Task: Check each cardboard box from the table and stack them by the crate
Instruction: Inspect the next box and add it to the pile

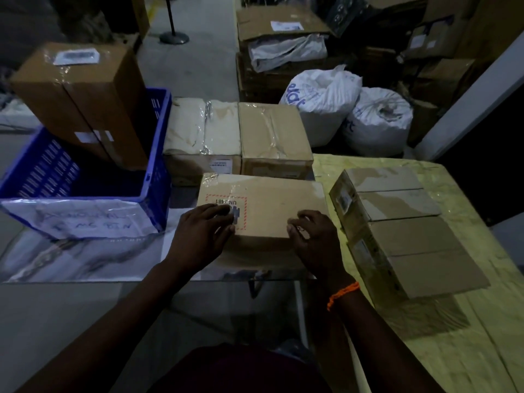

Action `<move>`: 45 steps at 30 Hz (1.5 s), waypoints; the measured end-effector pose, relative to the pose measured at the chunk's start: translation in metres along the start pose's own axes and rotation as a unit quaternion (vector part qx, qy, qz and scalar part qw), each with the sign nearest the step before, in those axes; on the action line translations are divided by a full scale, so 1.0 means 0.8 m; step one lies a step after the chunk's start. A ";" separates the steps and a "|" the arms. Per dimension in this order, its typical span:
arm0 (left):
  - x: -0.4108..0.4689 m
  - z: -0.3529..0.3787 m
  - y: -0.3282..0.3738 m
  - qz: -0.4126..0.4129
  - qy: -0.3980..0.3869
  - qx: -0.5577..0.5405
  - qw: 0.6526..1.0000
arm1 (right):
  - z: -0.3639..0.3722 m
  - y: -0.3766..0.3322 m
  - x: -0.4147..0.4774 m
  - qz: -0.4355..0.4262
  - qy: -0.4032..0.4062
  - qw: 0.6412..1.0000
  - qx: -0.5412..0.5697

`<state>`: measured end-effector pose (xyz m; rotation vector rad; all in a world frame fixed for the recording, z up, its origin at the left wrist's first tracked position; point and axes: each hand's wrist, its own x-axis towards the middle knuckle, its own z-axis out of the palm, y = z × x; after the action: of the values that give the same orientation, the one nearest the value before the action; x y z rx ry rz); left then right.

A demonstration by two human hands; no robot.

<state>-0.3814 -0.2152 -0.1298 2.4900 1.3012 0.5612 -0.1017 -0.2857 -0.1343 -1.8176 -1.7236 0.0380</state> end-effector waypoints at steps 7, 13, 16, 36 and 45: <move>0.043 -0.010 0.011 -0.077 0.013 0.012 0.997 | -0.007 0.026 0.051 0.170 -0.088 0.981 0.032; 0.075 -0.014 0.010 -0.208 -0.010 -0.163 0.964 | -0.010 0.051 0.086 0.317 -0.135 0.906 0.245; 0.080 -0.019 0.008 -0.212 0.035 -0.246 0.945 | -0.020 0.037 0.087 0.336 -0.131 0.893 0.269; 0.031 0.006 0.008 -0.358 0.173 -0.441 0.805 | -0.007 0.036 0.032 0.376 0.053 0.852 0.360; -0.031 0.052 0.022 -0.359 0.090 -0.440 0.818 | 0.004 0.046 -0.035 0.361 0.009 0.884 0.296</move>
<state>-0.3627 -0.2479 -0.1643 1.1143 1.4470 0.9219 -0.0741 -0.3076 -0.1647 -1.8357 -0.7840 0.7640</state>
